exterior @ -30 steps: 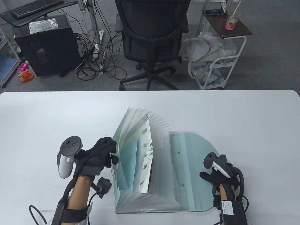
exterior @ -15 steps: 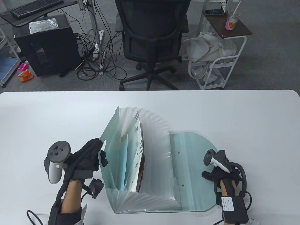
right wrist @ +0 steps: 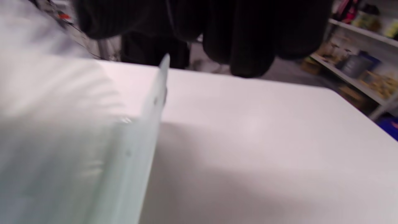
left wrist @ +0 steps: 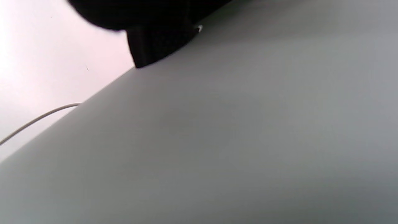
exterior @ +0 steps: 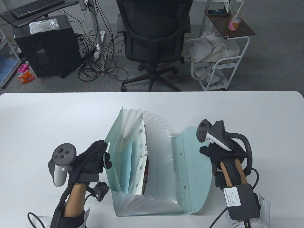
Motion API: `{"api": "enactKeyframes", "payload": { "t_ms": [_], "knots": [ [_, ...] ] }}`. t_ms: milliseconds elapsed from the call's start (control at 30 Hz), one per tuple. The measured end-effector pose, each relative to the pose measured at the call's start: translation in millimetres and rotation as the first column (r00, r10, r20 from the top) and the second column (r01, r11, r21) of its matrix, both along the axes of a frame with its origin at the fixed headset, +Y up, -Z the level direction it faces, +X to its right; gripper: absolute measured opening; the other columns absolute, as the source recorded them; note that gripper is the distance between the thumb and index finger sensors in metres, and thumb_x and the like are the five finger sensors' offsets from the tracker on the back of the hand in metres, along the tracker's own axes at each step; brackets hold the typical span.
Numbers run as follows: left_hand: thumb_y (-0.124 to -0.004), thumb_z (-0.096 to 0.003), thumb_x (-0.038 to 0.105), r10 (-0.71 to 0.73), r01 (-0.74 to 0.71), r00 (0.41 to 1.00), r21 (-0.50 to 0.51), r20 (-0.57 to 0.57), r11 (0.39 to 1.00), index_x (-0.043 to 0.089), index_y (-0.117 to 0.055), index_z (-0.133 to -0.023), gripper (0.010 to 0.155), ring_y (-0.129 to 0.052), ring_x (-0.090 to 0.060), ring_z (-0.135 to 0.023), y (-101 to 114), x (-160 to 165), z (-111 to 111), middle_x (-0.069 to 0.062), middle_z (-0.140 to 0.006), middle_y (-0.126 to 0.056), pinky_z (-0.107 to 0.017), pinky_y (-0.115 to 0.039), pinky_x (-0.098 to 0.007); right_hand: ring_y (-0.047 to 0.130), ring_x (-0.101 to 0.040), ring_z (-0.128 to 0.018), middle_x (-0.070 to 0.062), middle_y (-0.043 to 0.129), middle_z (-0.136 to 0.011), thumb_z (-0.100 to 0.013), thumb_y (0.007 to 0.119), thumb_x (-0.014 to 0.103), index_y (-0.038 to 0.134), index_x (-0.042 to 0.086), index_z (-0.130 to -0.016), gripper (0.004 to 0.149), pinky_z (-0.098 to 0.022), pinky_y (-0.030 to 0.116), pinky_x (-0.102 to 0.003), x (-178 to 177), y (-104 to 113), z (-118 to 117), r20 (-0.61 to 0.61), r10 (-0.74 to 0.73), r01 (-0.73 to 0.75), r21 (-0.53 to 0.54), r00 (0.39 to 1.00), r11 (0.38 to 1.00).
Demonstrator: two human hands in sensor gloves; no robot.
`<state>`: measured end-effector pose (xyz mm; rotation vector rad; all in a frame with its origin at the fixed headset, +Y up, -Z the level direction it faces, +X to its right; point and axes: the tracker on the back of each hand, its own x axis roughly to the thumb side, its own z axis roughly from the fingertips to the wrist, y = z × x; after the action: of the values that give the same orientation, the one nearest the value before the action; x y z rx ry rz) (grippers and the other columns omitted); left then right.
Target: Pull documents from accordion folder and sort
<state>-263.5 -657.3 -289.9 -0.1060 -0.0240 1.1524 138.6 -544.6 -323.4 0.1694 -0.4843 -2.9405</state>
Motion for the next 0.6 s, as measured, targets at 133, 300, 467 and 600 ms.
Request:
{"api": "enactKeyframes", "payload": {
  "t_ms": [133,300,467,600],
  "knots": [
    [-0.053,-0.0679,0.050,0.007,-0.007,1.000,0.001,0.000,1.000,-0.003,-0.057,-0.109,0.067,-0.103,-0.021,-0.043,0,0,0,-0.024,-0.077,-0.086,-0.027,-0.084,-0.029,0.094,-0.032,-0.065,-0.015,0.078,-0.092,-0.044,0.067,0.043,0.058,0.013,-0.094,0.059,-0.049,0.084,-0.040,-57,33,13,-0.173,-0.053,0.065,0.064,0.984,0.996],
    [-0.053,-0.0679,0.050,0.011,-0.011,1.000,0.004,0.001,1.000,-0.004,-0.057,-0.109,0.068,-0.103,-0.022,-0.043,0,2,1,-0.024,-0.077,-0.086,-0.027,-0.084,-0.029,0.102,-0.023,-0.054,-0.013,0.085,-0.084,-0.046,0.069,0.036,0.063,0.014,-0.090,0.050,-0.037,0.093,-0.029,-130,49,26,-0.393,-0.115,0.165,0.096,0.912,0.982],
    [-0.053,-0.0680,0.050,0.008,-0.008,1.000,0.008,-0.001,1.000,-0.004,-0.056,-0.109,0.068,-0.103,-0.021,-0.043,-1,2,1,-0.024,-0.077,-0.086,-0.027,-0.084,-0.029,0.105,-0.017,-0.050,-0.011,0.087,-0.080,-0.046,0.070,0.028,0.064,0.013,-0.087,0.044,-0.034,0.096,-0.022,-181,40,27,-0.468,-0.267,0.320,0.037,0.843,0.947],
    [-0.053,-0.0680,0.050,0.014,-0.014,1.000,0.007,-0.001,1.000,-0.004,-0.056,-0.109,0.068,-0.103,-0.021,-0.043,-1,2,1,-0.024,-0.077,-0.086,-0.027,-0.084,-0.029,0.105,-0.016,-0.051,-0.011,0.085,-0.079,-0.046,0.071,0.023,0.062,0.012,-0.084,0.041,-0.035,0.096,-0.021,-205,17,15,-0.424,-0.369,0.382,-0.055,0.827,0.922]
  ]
}}
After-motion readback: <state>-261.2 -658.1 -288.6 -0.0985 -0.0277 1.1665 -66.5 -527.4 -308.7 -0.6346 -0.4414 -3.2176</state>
